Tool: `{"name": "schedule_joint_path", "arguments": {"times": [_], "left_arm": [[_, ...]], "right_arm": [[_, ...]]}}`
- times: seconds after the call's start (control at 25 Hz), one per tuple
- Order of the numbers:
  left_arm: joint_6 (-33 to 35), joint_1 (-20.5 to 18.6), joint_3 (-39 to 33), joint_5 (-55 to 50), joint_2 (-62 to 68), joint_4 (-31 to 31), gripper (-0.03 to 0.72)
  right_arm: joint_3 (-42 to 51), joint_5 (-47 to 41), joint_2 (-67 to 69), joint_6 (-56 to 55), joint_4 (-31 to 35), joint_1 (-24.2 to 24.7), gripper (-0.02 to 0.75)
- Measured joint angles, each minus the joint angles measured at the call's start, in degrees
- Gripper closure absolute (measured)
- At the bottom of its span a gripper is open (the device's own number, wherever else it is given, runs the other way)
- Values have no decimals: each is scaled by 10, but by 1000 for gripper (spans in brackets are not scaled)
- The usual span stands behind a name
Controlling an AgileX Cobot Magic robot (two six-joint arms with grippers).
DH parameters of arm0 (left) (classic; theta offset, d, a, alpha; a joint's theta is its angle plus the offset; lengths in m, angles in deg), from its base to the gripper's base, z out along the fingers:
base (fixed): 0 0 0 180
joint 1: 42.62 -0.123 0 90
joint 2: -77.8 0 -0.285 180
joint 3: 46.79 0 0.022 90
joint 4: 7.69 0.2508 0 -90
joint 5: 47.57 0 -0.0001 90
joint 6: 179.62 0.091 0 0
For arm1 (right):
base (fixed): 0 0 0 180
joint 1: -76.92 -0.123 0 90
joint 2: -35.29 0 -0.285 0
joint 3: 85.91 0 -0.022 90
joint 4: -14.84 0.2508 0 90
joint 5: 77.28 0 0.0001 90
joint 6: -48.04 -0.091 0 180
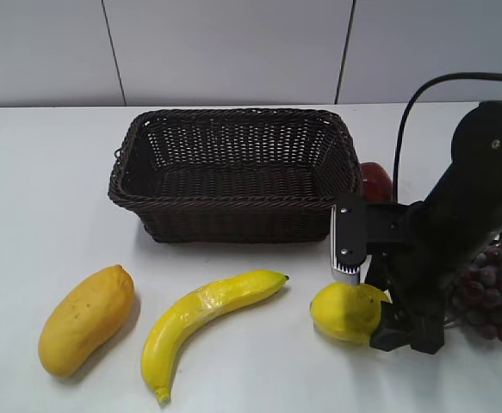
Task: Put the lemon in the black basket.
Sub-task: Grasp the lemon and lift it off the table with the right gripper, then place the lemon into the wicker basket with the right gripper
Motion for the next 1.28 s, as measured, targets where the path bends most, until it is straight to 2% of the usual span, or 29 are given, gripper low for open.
{"name": "schedule_joint_path", "arguments": {"times": [0.08,0.2,0.64,0.92,1.12,1.28], "left_arm": [[0,0,0,0,0,0,449],[0,0,0,0,0,0,449],[0,0,0,0,0,0,449],[0,0,0,0,0,0,449],[0,0,0,0,0,0,449],[0,0,0,0,0,0,449]], "right_arm": [[0,1,8,5,0,0,172],[-4,1,6,10,4,0,240],[-73,-69,-90,9,22,0,240],[-273,-68,-46,-80,133,0,240],[-403,-67,74,-91,145,0,240],[-447,-66,159,-91,145,0,240]]}}
